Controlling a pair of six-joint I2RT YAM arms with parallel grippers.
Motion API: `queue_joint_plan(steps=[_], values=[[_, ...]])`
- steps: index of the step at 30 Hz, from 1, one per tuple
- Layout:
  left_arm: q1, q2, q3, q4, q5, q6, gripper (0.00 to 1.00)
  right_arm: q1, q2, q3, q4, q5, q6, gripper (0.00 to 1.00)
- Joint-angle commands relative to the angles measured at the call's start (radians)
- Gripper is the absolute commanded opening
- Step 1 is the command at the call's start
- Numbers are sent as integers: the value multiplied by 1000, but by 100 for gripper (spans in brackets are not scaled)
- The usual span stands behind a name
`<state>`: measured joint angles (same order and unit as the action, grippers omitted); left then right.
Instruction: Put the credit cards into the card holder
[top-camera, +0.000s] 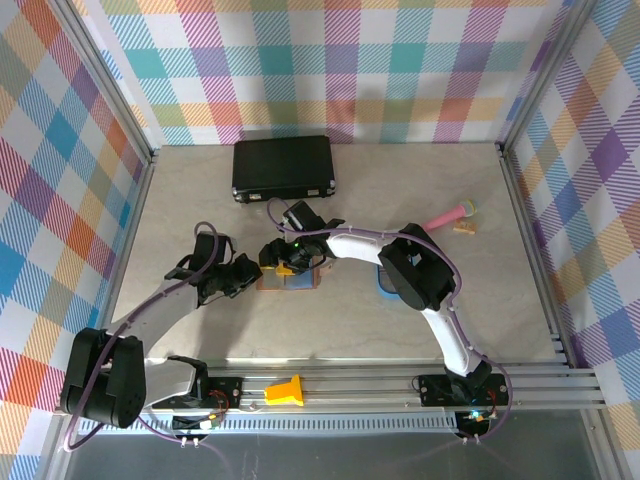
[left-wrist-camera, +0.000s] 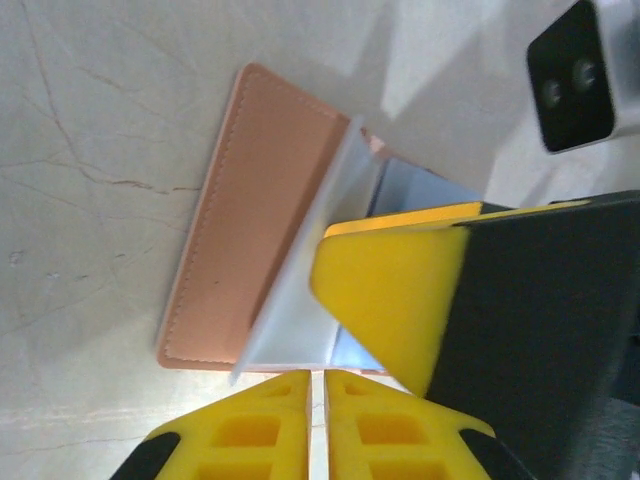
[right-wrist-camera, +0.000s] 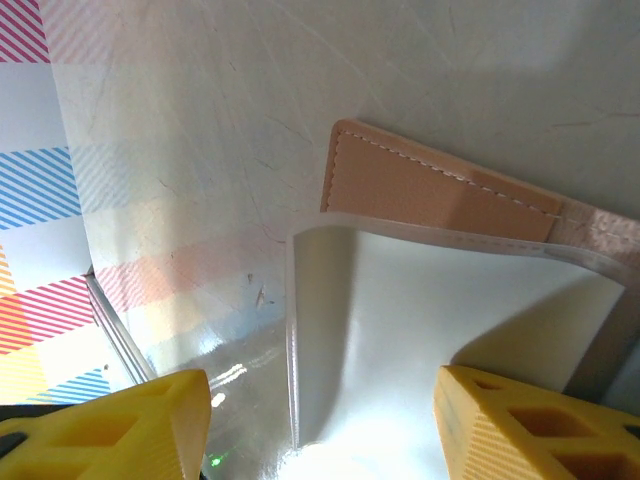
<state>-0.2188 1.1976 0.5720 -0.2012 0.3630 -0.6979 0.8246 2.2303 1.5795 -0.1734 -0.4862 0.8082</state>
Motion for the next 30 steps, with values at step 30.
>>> queue_joint_plan(steps=[30], values=[[7, 313, -70, 200, 21, 28, 4, -45, -212, -55, -339, 280, -184, 64]])
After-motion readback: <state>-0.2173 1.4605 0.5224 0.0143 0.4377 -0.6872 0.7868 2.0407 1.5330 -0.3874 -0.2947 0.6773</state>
